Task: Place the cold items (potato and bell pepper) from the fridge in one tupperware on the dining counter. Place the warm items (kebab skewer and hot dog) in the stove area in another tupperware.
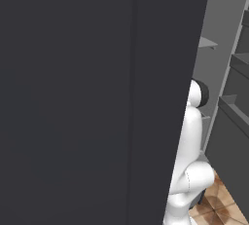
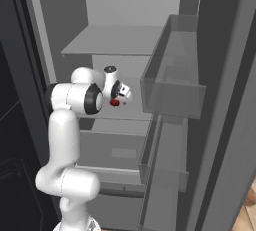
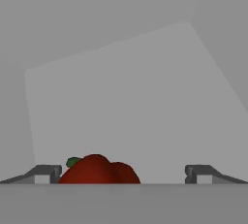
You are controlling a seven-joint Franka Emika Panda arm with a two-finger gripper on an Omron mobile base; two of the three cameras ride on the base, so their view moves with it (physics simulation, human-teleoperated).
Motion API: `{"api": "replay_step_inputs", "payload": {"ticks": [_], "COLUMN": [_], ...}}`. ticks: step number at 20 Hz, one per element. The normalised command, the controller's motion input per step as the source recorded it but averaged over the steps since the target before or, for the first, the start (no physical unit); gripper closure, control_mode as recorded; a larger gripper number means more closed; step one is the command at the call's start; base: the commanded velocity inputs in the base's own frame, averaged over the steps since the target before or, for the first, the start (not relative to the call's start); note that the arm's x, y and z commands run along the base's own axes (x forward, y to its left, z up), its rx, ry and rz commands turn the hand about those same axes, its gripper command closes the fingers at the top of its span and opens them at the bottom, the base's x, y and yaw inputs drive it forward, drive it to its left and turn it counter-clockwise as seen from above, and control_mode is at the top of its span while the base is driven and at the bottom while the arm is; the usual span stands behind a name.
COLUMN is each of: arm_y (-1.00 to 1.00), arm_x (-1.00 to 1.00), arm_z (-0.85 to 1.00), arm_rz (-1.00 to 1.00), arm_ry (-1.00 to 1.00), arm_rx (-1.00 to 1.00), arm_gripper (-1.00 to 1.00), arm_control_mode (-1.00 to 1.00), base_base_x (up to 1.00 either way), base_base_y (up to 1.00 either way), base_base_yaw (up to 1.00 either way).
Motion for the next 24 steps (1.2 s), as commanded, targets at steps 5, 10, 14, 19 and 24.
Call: {"api": "replay_step_inputs", "payload": {"ticks": [5, 10, 14, 19, 24], "arm_y": [0.06, 0.07, 0.16, 0.33, 0.61], "arm_x": [-0.28, -0.59, -0.71, -0.65, -0.25], "arm_z": [-0.58, -0.37, -0.16, -0.18, -0.36], "arm_rz": [-0.23, -0.12, -0.06, -0.09, -0.15], "arm_ry": [0.25, 0.19, 0.24, 0.19, 0.08], "arm_rx": [0.00, 0.12, 0.21, 0.15, 0.02], "arm_gripper": [-1.00, -1.00, -1.00, -1.00, -1.00], "arm_control_mode": [-1.00, -1.00, -1.00, -1.00, -1.00], "base_base_x": [0.00, 0.00, 0.00, 0.00, 0.00], "base_base_y": [0.00, 0.00, 0.00, 0.00, 0.00], "base_base_yaw": [0.00, 0.00, 0.00, 0.00, 0.00]}}
